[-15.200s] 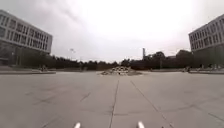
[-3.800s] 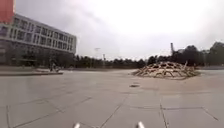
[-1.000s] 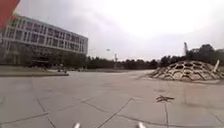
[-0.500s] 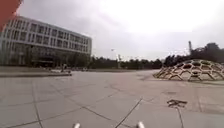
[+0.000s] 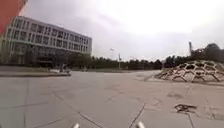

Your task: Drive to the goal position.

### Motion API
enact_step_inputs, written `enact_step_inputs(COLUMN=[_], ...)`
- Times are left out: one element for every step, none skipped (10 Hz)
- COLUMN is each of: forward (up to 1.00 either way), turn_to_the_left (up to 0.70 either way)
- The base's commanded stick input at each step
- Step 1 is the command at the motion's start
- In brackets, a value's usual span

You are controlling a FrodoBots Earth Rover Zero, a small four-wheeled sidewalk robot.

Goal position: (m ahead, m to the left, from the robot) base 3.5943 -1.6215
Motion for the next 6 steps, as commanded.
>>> enact_step_inputs(forward=[0.50, 0.50, 0.50, 0.50, 0.50, 0.50], turn_to_the_left=[0.00, 0.00, 0.00, 0.00, 0.01, 0.05])
